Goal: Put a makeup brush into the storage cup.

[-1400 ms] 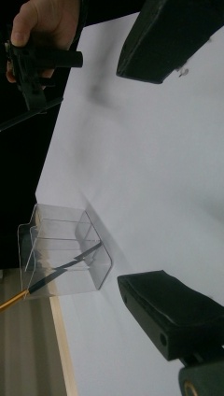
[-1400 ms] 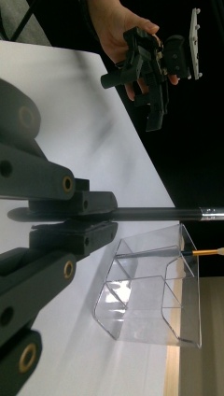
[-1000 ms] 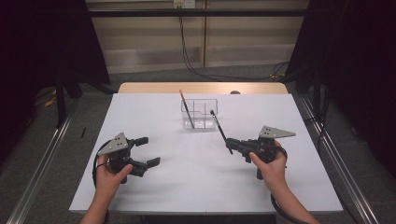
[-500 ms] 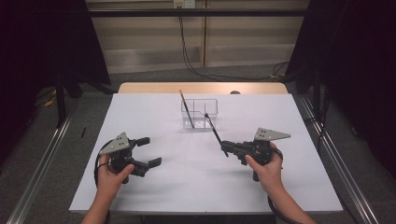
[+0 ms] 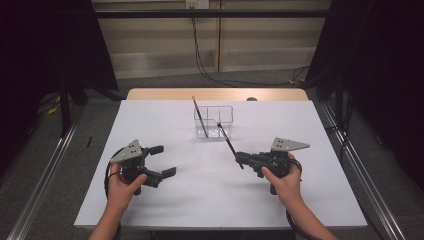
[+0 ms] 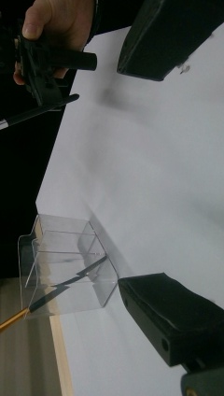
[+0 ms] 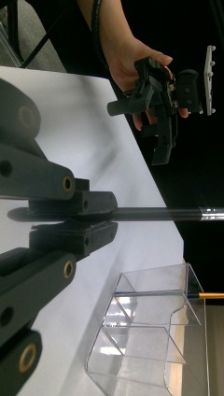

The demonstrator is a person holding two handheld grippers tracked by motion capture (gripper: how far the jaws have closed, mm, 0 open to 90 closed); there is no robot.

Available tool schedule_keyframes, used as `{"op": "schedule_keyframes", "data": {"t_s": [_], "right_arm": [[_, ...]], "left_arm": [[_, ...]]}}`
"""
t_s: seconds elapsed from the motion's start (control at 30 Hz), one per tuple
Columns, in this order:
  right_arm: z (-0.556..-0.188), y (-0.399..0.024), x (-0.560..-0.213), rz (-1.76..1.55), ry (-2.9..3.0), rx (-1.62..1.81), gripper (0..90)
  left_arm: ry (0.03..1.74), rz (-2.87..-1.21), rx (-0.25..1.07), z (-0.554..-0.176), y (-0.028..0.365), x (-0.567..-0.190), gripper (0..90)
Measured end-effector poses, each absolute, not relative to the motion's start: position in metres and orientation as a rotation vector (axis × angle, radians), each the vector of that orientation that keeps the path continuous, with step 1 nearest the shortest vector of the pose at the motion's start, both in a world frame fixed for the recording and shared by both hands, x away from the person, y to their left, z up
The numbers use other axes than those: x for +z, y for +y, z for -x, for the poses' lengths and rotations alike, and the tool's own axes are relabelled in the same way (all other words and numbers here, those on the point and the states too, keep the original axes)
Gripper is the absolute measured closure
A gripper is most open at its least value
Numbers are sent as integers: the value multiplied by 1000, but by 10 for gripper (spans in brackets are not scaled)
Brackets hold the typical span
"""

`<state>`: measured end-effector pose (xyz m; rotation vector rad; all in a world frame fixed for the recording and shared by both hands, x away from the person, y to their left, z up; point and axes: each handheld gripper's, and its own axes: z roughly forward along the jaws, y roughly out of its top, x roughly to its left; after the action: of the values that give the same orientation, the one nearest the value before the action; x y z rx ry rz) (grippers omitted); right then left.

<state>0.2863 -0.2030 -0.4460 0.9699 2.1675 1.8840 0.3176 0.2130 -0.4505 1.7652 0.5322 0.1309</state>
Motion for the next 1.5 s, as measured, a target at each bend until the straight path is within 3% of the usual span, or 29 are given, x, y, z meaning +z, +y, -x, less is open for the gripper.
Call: {"op": "schedule_keyframes", "data": {"t_s": [0.87, 1.5], "right_arm": [[-286, -199, -446, -952, 2182, 1878, 851], [-286, -195, -446, -928, 2188, 1885, 851]], "left_arm": [[485, -1735, 46, -326, 181, -438, 0], [461, -1697, -74, -333, 135, -437, 4]]}}
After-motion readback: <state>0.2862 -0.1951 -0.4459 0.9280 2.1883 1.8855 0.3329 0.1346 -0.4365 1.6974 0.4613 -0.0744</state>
